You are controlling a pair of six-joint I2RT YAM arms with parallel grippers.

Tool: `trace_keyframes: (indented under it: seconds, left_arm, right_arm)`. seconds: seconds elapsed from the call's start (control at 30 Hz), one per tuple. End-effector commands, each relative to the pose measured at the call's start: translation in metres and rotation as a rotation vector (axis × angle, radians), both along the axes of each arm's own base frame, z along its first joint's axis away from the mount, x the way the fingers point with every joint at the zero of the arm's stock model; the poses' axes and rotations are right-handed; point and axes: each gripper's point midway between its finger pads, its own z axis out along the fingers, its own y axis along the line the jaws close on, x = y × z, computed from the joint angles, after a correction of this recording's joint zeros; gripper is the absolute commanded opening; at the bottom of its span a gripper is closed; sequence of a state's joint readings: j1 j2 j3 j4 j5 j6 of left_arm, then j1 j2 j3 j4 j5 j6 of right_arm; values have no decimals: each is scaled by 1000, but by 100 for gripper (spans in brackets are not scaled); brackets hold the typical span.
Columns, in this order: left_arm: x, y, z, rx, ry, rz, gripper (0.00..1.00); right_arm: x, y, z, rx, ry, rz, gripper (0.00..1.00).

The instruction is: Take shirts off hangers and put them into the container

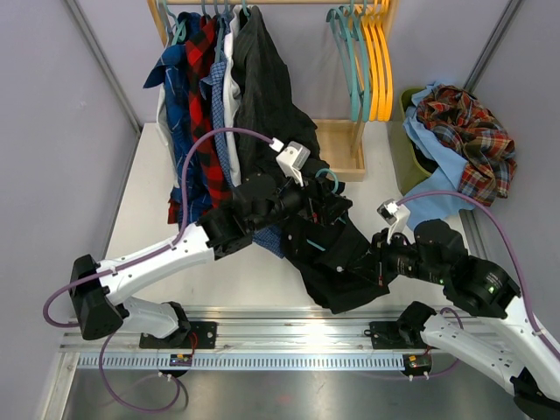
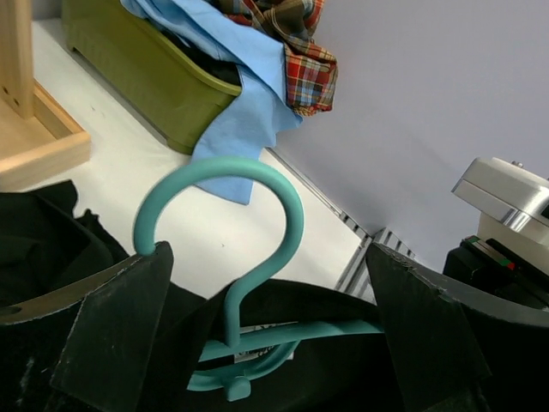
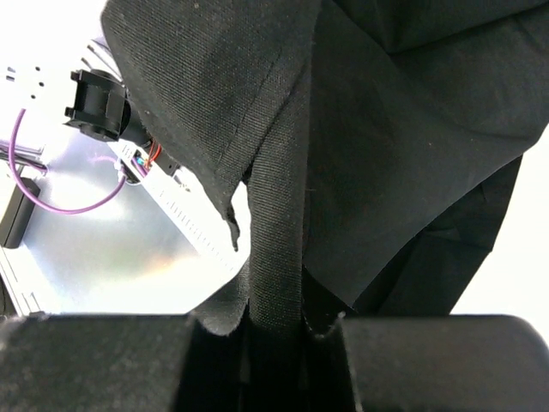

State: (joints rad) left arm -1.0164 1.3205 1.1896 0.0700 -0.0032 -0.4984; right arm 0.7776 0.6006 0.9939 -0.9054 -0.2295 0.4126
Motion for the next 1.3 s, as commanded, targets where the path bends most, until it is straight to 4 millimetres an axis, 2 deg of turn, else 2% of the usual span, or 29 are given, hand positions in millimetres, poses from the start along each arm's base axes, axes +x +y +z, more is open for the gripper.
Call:
trace_keyframes:
  seconds: [0.0,0.07,0.17,0.27,0.3,0.33,0.4,0.5,0.53,0.67,0.9,1.0,1.03,1.07,1.1,1.2,1.27]
  left_arm:
    - [-7,-10,7,-68,23,-46,98]
    - [-11,-12,1,-73,44,-61,96]
    - [-18,-12,-5,-73,54,-68,86]
    - [-24,-13,-10,-65,59,-87,71]
    - [-25,-14,-11,-65,61,-92,71]
    - [-29,-15,-14,-60,65,-102,65]
    - [-31,-17,-15,-62,67,-113,60]
    - [-35,-19,-17,-62,72,-131,46]
    - [-37,-20,-17,-63,75,-137,36]
    - [-37,-17,-17,-53,74,-126,22]
    - [-33,-3,-5,-42,45,-76,20]
    - [-22,10,9,-14,8,5,19]
    - [-16,15,25,-19,-26,32,18]
    - [-10,21,23,14,-24,68,18]
    - [-5,27,28,20,-34,90,17]
    - [16,48,46,39,-70,173,14]
    - [29,62,55,55,-92,226,13]
  right_arm:
    - [9,11,29,88,-74,4,0]
    - [12,11,32,90,-86,-12,0]
    - [18,8,37,98,-109,-47,0]
    - [22,7,41,108,-121,-70,0]
    - [23,7,41,109,-125,-76,0]
    - [24,7,41,108,-128,-80,0]
    - [26,7,43,113,-132,-92,0]
    - [27,5,47,124,-142,-106,0]
    - [29,3,47,123,-147,-120,0]
    - [29,0,50,133,-156,-137,0]
    - [29,-1,48,129,-151,-142,0]
    - [29,-2,46,120,-153,-139,0]
    - [28,-1,45,112,-154,-130,0]
    - [28,-1,44,109,-151,-130,17]
    - [27,-1,44,108,-149,-125,26]
    - [25,-1,40,99,-145,-112,37]
    - [24,-2,38,96,-143,-113,38]
